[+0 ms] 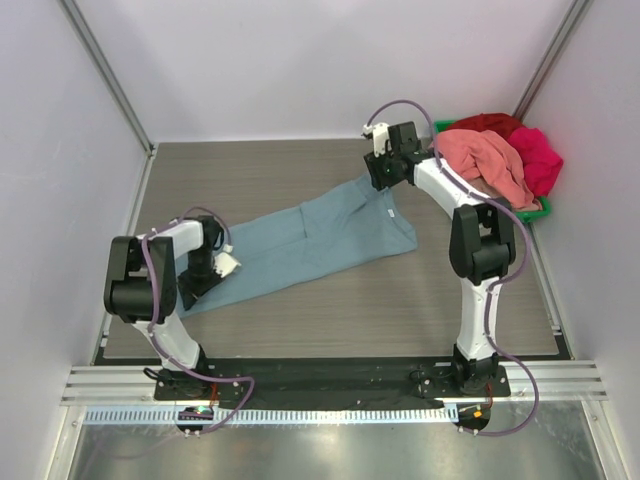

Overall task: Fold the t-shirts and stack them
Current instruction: Fold the tshirt

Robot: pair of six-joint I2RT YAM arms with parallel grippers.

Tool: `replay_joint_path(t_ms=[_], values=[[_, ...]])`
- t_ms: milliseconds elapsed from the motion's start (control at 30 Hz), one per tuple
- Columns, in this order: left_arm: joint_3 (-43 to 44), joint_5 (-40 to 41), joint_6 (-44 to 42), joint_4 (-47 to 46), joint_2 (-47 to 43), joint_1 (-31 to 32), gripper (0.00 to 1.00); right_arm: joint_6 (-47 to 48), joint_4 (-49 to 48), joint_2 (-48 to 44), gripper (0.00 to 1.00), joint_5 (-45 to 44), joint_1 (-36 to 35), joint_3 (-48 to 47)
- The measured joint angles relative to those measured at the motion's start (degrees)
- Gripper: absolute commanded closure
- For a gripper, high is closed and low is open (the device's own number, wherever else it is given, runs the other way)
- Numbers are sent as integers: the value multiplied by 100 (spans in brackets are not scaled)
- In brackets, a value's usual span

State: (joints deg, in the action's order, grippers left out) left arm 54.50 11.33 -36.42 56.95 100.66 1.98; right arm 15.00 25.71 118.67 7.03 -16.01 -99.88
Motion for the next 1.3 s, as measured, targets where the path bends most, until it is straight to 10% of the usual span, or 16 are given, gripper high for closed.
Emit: replay_joint_path(t_ms=[1300], values=[[-39, -203, 4, 299, -428, -7, 100, 203, 570, 1222, 53, -219, 275, -520]])
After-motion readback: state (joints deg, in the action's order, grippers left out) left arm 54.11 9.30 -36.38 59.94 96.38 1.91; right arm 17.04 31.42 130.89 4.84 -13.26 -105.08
